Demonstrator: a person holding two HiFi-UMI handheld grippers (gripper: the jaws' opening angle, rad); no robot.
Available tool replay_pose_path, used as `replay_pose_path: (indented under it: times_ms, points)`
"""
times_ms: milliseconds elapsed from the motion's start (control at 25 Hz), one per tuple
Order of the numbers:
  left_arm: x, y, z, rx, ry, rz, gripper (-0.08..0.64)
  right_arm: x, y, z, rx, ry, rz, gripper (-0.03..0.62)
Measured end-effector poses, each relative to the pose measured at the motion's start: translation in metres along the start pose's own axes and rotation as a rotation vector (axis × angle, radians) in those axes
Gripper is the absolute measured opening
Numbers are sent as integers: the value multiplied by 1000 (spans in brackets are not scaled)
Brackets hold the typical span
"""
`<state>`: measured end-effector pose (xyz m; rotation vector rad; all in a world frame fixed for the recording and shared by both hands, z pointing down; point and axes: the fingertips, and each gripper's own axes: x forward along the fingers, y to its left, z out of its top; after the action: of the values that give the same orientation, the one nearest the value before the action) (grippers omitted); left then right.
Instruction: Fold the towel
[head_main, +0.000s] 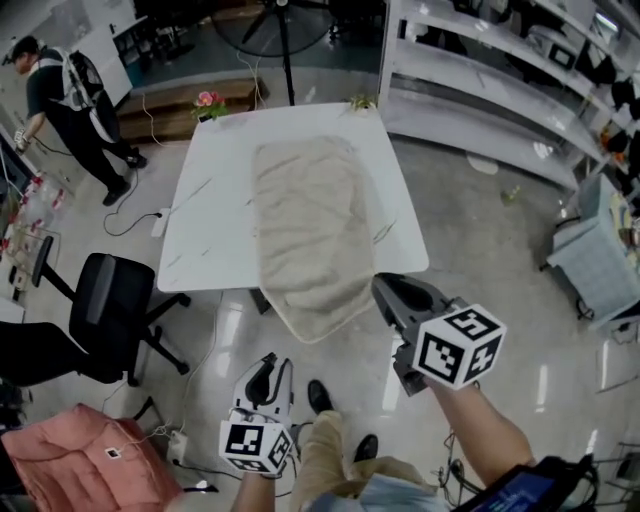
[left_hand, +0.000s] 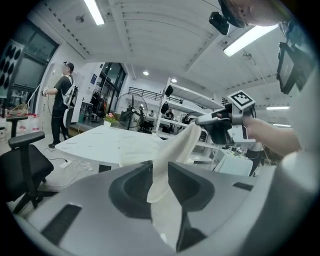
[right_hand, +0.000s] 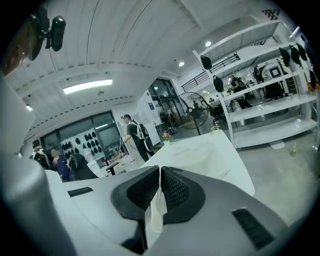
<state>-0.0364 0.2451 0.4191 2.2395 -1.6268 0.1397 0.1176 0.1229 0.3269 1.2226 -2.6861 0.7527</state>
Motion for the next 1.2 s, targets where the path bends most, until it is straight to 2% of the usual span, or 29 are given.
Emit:
replay_pose_path:
  times_ms: [160, 240, 440, 560, 680, 800, 920, 1040, 1200]
  points:
    - [22, -26, -17, 19, -3, -63, 185, 6, 10, 31, -26, -17, 20, 26]
    - [35, -33, -26, 53, 0, -61, 222, 10, 12, 43, -32, -21, 24, 26]
    - [63, -32, -45, 195, -5, 3, 295, 17, 18, 59, -8, -25, 26, 28]
    - [79, -25, -49, 282, -24, 67, 318, 21, 21, 67, -6, -24, 32, 28]
    - [97, -18, -60, 403, -22, 119, 328, 26, 23, 73, 14, -26, 37, 28]
    - [116, -22, -72, 525, -34, 130, 339, 30, 27, 78, 21, -23, 40, 28]
    - [130, -27, -80, 628, -26, 135, 339, 31, 29, 82, 18, -20, 40, 28]
    - [138, -19, -91, 668, -4, 159, 313, 30, 29, 82, 27, -17, 40, 28]
    - [130, -3, -85, 703, -41, 210, 112, 30, 27, 81, 51, -29, 48, 28]
